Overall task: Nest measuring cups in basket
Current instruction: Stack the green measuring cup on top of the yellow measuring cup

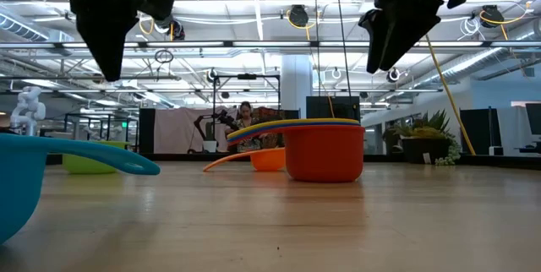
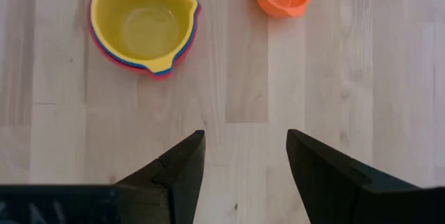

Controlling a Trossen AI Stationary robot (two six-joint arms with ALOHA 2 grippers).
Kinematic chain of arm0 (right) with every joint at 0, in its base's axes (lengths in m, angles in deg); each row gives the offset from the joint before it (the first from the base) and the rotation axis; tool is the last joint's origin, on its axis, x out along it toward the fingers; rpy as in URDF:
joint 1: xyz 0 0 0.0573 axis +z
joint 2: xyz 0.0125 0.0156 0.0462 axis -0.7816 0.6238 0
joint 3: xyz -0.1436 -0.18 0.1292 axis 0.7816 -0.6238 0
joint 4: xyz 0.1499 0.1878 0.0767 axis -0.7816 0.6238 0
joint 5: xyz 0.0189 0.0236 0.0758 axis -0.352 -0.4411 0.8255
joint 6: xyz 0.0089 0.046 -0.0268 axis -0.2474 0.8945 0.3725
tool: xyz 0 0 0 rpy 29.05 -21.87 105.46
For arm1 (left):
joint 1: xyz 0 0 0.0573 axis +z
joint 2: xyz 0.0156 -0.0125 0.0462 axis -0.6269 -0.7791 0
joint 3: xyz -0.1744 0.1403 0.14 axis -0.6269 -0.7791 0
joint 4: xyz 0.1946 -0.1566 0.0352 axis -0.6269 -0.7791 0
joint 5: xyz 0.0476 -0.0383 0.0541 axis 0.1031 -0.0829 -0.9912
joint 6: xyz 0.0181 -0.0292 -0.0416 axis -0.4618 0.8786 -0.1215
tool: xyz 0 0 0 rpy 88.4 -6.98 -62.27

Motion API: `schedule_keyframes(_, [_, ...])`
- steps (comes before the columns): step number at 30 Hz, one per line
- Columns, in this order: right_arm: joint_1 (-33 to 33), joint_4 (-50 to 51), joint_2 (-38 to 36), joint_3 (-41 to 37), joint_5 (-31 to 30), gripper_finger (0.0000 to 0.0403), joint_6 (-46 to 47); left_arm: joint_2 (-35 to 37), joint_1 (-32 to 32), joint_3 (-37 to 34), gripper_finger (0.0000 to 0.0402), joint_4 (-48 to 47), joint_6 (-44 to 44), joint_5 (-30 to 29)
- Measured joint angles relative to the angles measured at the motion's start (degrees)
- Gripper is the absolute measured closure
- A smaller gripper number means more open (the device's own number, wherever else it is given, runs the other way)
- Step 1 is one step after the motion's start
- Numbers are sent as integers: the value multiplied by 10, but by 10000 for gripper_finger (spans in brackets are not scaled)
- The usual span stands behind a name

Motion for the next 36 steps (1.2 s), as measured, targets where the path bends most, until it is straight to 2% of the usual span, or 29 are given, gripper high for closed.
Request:
schedule_keyframes(10, [-20, -27, 0, 0, 0, 206, -20, -27, -34, 0, 268, 3, 29, -21])
schedule_keyframes(17, [-20, -21, 0, 0, 2, 206, -22, -39, -39, -8, 268, 1, 34, -55])
schedule_keyframes(23, [-28, -28, 0, 0, -19, 206, -37, -58, -39, -15, 266, 16, 35, -64])
schedule_keyframes(27, [-34, -33, 0, 0, -27, 206, -33, -75, -44, -14, 243, 19, 34, -63])
schedule_keyframes(36, [-34, -36, 0, 0, -27, 206, -27, -123, -47, -15, 159, 16, 43, -62])
